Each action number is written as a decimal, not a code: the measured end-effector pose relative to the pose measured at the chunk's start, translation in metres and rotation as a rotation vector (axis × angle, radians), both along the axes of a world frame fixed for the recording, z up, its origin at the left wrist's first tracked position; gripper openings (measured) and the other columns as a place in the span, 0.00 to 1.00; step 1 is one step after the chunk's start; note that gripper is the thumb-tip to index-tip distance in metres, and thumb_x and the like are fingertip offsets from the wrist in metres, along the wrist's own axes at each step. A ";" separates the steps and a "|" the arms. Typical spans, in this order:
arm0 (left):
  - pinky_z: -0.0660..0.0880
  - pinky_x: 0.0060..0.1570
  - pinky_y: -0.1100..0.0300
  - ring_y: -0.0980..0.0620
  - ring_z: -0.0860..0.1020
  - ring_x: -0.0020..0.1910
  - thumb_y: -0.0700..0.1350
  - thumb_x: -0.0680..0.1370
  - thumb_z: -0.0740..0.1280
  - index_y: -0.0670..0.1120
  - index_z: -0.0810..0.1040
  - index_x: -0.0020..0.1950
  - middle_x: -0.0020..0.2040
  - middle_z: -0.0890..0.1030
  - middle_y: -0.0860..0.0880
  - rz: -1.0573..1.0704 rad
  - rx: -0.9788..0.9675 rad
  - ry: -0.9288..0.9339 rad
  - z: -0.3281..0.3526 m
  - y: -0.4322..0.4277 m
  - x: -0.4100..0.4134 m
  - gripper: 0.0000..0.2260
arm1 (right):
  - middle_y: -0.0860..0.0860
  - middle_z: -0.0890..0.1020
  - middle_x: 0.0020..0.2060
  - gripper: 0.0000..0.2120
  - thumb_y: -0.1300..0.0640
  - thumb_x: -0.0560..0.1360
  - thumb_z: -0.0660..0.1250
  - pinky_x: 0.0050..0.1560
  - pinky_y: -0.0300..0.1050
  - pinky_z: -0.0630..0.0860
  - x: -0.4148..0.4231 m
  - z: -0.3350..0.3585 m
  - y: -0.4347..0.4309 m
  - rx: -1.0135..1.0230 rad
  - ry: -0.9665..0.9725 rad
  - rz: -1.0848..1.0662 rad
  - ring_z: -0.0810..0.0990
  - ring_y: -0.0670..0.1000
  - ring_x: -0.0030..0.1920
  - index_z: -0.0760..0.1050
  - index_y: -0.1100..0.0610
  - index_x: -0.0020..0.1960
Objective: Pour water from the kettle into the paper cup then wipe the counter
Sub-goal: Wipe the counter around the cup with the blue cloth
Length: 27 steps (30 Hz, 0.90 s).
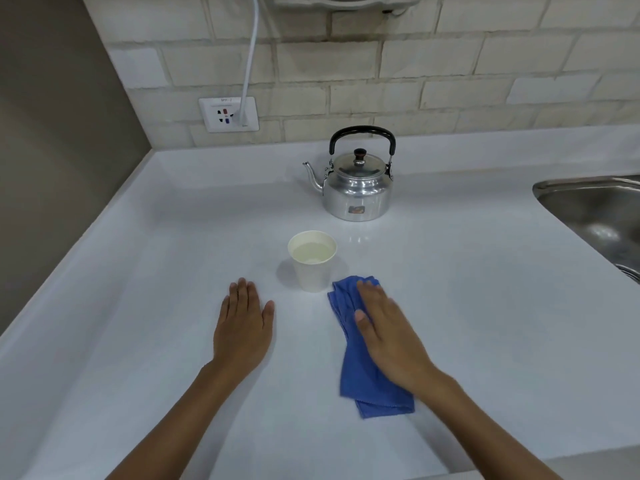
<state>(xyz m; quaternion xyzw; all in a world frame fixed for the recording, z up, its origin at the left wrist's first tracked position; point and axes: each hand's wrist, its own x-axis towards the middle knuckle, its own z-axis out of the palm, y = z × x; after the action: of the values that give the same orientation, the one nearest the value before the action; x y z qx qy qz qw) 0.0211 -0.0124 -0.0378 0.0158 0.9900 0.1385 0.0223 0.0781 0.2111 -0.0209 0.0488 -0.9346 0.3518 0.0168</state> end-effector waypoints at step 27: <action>0.37 0.72 0.56 0.51 0.44 0.76 0.52 0.81 0.44 0.43 0.46 0.75 0.77 0.48 0.47 -0.452 -0.043 0.112 0.004 0.109 0.059 0.24 | 0.54 0.51 0.76 0.25 0.48 0.80 0.42 0.75 0.49 0.45 -0.085 -0.028 0.075 0.460 -0.004 -0.134 0.47 0.52 0.75 0.46 0.56 0.74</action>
<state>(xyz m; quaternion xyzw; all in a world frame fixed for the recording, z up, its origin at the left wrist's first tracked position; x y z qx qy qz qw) 0.0799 0.0968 -0.0333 0.2442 0.9637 0.1076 -0.0017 -0.0070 0.2860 -0.0487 -0.0113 -0.9913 0.1280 0.0268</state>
